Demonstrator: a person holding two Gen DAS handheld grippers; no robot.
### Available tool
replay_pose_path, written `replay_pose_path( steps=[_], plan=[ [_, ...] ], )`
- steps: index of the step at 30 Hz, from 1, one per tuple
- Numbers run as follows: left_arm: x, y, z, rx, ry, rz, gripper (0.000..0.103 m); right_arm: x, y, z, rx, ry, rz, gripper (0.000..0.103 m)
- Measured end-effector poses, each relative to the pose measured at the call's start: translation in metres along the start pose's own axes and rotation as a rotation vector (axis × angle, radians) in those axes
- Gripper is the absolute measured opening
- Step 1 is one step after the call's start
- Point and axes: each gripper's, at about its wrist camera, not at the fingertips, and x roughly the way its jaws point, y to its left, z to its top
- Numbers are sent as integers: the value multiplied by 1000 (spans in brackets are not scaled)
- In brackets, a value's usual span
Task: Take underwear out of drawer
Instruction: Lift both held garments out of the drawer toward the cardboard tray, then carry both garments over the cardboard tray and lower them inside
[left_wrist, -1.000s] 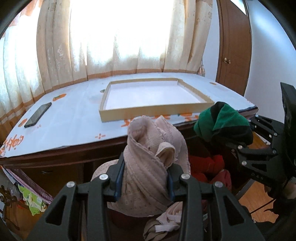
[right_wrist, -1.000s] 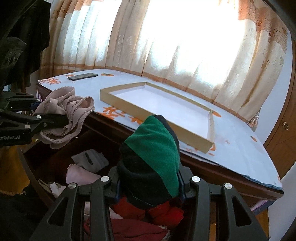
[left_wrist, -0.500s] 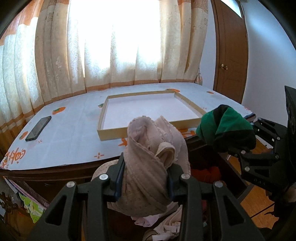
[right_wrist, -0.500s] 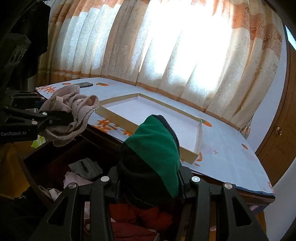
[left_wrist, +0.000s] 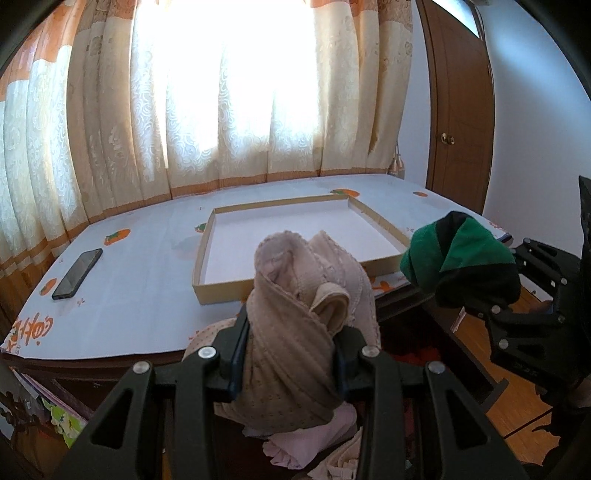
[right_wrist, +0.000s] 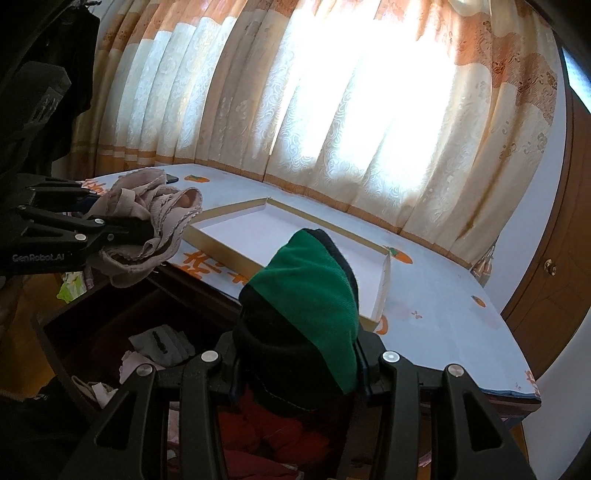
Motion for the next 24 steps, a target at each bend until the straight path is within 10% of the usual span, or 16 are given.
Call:
replay_pose_path(
  steps=[24],
  plan=[
    [32, -9, 44, 52, -22, 1, 36, 19, -29, 21, -29, -41, -31, 47]
  ],
)
